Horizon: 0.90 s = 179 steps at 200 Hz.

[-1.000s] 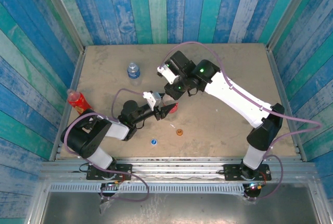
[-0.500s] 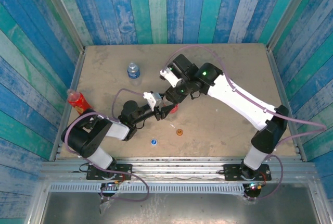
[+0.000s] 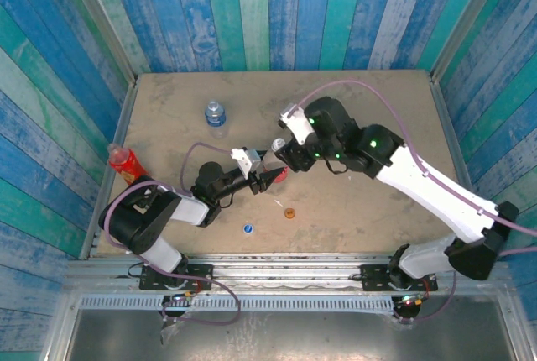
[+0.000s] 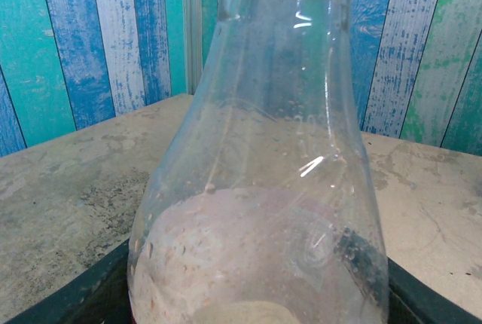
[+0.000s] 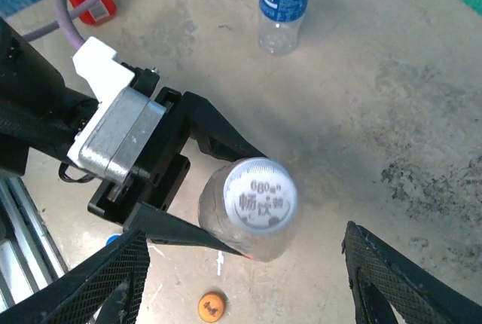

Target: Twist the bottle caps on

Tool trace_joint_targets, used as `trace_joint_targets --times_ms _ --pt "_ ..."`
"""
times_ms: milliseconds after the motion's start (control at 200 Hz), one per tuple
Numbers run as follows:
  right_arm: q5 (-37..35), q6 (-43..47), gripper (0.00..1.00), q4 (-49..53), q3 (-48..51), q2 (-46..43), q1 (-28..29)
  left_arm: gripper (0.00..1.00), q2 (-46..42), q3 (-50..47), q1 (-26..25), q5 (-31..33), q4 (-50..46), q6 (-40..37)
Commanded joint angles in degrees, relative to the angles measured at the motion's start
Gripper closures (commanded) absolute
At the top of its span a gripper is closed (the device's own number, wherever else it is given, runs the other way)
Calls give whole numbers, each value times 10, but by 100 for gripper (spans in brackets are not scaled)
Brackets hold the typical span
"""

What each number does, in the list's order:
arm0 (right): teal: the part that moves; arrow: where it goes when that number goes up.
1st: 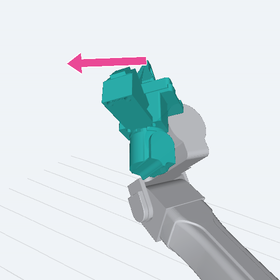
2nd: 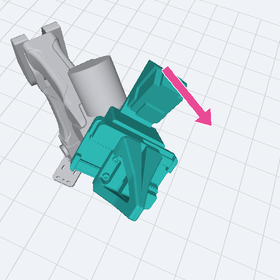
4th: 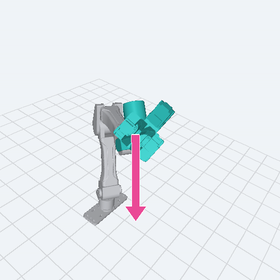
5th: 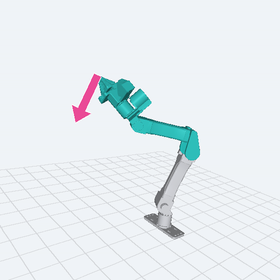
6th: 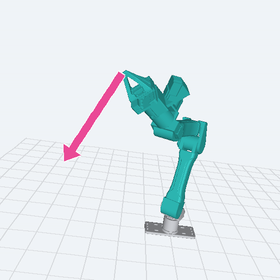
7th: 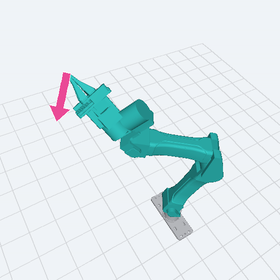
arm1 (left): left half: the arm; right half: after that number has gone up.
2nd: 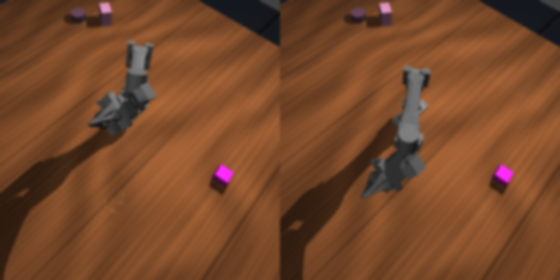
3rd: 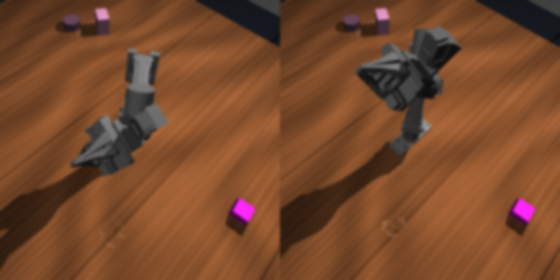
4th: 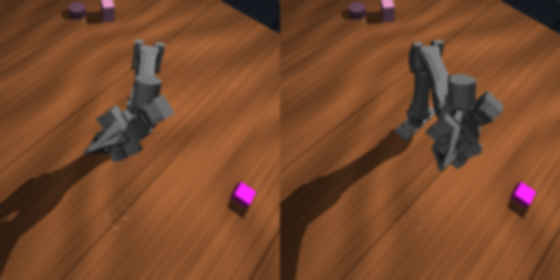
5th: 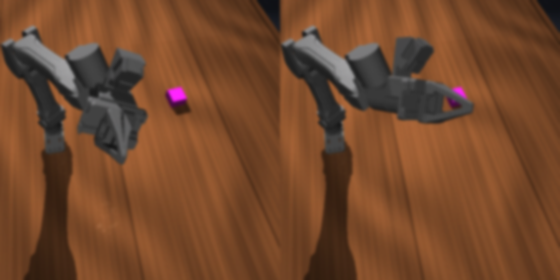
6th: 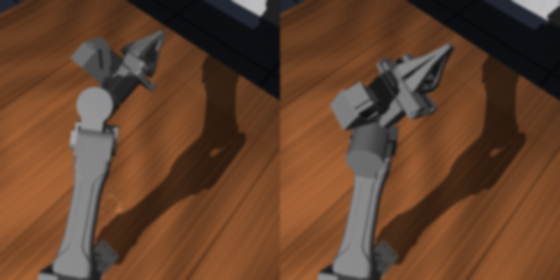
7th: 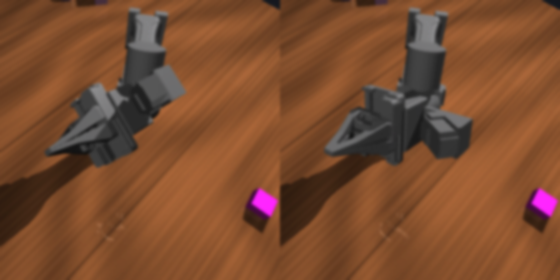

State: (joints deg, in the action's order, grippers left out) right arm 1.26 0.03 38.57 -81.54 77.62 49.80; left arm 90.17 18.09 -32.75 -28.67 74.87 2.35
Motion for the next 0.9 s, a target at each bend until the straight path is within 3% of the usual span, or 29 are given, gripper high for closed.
trace_joint_targets --times_ms 0,265,591,891 --pt "-12 -18 31 -130 66 -37 -2 36 11 6 -3 -6 -34 -8" --pt "-16 -32 36 -229 152 -60 -8 36 6 6 -3 -5 -39 -11" --pt "4 -37 53 -228 161 -54 -22 36 10 6 -3 -7 -39 -9" --pt "27 -38 54 -226 159 -42 -25 36 5 6 -3 -7 -45 -12"
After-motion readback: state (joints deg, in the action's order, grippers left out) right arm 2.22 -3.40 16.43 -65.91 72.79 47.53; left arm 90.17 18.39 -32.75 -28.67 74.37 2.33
